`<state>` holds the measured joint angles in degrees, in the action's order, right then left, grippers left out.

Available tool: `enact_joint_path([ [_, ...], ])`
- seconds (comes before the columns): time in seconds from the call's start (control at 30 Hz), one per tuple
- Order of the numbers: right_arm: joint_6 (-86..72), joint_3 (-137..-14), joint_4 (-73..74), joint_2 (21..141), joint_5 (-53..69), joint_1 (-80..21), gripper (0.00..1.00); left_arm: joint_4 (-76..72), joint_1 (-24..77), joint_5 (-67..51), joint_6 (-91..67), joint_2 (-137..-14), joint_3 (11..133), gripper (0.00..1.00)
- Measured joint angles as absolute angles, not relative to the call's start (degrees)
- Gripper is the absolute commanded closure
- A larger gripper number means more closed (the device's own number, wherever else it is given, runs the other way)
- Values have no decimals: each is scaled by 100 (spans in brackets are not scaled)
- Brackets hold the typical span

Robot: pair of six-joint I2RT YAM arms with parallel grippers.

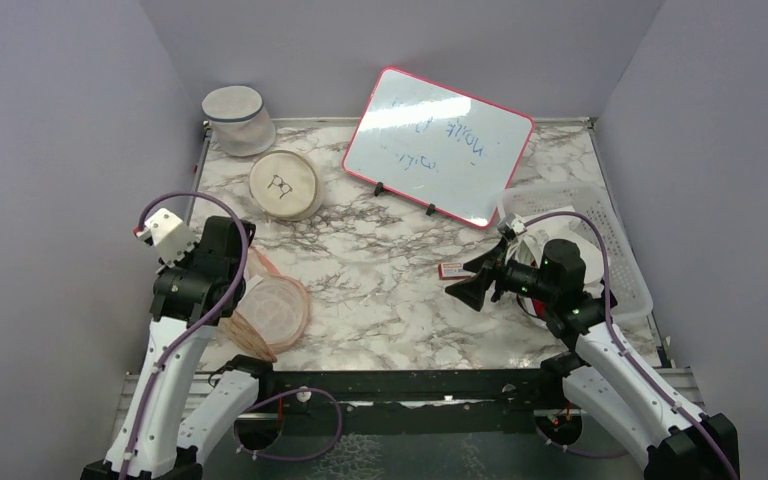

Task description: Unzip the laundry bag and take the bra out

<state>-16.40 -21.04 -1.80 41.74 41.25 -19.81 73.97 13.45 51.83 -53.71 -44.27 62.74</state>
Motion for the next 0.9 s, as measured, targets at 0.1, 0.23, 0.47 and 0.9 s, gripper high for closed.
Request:
enact_joint_path([
  [0.1, -1640, -2104, -180, 4174, 4125, -1981, 11, 7050, 1345, 5054, -5369, -4661, 6062, 100],
  [0.23, -1640, -2102, -180, 4174, 4125, -1981, 11, 6606, 1345, 4814, -5363, -5192, 5944, 100],
  [0.47, -1640, -2102, -180, 4174, 4125, -1981, 11, 5874, 1345, 4386, -5317, -5647, 5784, 100],
  [0.9, -1640, -2104, -180, 4174, 4123, -1981, 11, 4915, 1345, 3841, -5026, -5819, 5347, 45],
])
